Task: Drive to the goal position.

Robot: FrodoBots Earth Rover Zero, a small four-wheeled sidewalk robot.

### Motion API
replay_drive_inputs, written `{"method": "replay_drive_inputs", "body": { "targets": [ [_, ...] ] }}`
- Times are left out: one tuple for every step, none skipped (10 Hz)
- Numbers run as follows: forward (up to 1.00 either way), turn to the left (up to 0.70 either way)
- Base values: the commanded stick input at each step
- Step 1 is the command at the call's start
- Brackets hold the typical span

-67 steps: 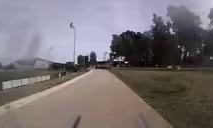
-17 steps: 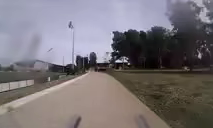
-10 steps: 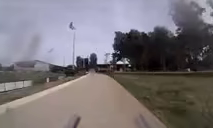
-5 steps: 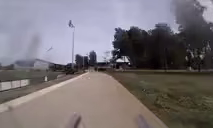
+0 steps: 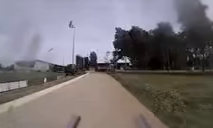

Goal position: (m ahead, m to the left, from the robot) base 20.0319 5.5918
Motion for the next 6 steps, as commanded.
{"method": "replay_drive_inputs", "body": {
  "targets": [
    [1.0, 0.0],
    [1.0, 0.0],
    [1.0, 0.0],
    [1.0, 0.0],
    [1.0, 0.0],
    [1.0, 0.0]
  ]
}}
